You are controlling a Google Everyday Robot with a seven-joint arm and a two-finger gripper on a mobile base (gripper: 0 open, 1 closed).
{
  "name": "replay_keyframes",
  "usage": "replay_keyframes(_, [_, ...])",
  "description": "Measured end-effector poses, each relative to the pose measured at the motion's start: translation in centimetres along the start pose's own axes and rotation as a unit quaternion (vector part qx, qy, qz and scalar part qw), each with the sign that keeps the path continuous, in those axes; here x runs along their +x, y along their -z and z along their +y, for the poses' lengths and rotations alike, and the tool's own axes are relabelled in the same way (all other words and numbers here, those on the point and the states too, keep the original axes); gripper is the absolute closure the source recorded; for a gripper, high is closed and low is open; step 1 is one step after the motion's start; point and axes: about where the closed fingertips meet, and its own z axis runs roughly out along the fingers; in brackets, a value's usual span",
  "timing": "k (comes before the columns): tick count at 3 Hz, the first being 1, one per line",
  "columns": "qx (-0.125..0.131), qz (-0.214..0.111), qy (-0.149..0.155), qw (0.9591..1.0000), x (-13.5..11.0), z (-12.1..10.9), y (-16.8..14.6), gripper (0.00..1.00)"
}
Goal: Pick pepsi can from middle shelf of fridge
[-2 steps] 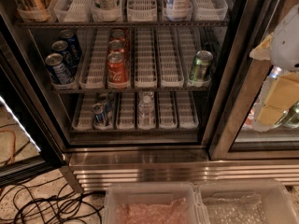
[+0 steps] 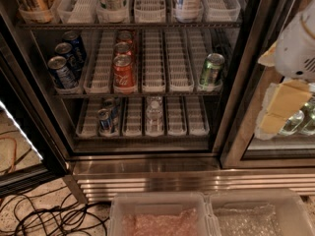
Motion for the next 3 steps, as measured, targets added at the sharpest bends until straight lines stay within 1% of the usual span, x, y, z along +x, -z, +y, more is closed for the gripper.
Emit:
replay_keyframes(1, [0.009,0.009,-0.035,0.9993,-2.3,-0.1,-2.8,0.00])
replay_keyframes(2, [0.008,-0.014,-0.115,0.9932,-4.3,-0.5,-5.4,0.00])
replay_keyframes(3, [-0.016,-0.052,-0.172,0.9835,-6.8,-0.5,-7.5,0.00])
